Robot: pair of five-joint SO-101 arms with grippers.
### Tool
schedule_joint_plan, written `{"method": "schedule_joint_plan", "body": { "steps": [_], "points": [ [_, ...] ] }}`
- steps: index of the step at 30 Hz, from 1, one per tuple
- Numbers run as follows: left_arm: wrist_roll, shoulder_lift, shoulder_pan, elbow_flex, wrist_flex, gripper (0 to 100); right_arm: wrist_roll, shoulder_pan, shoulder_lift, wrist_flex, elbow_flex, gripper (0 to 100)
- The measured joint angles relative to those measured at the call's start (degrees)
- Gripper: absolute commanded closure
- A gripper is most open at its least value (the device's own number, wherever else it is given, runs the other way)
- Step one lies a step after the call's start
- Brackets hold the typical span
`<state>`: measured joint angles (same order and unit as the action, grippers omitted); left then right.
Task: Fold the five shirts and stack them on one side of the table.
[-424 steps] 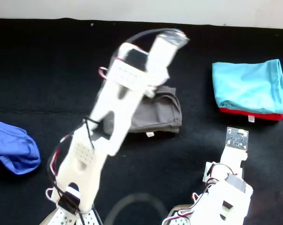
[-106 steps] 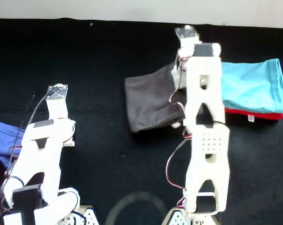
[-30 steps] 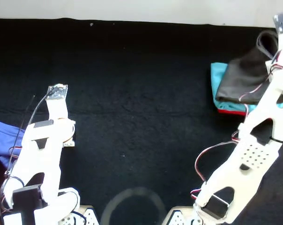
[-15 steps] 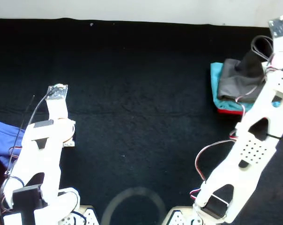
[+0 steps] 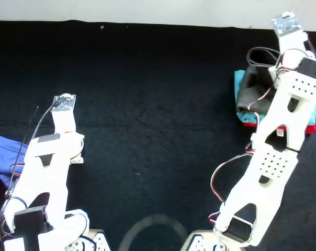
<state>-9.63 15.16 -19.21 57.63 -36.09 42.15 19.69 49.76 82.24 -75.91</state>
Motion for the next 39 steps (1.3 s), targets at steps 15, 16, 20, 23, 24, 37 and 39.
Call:
{"method": "schedule_joint_plan", "body": {
  "steps": [15, 16, 20, 23, 24, 37, 39],
  "points": [
    [0.0, 0.0, 0.0, 0.0, 0.0, 99, 0.0, 8.5, 5.3, -5.4, 0.0, 88.5],
    [0.0, 0.0, 0.0, 0.0, 0.0, 99, 0.0, 9.0, 5.8, -5.4, 0.0, 85.8],
    [0.0, 0.0, 0.0, 0.0, 0.0, 99, 0.0, 9.3, 6.8, -5.4, 0.0, 77.0],
    [0.0, 0.0, 0.0, 0.0, 0.0, 99, 0.0, 9.3, 6.7, -5.4, 0.0, 72.4],
    [0.0, 0.0, 0.0, 0.0, 0.0, 99, 0.0, 9.3, 6.7, -5.4, -0.5, 71.2],
    [0.0, 0.0, 0.0, 0.0, 0.0, 99, -15.6, 7.6, 6.7, -4.6, -17.8, 74.1],
    [0.0, 0.0, 0.0, 0.0, 0.0, 99, -16.0, 5.9, 6.7, -3.1, -18.4, 87.2]
  ]
}}
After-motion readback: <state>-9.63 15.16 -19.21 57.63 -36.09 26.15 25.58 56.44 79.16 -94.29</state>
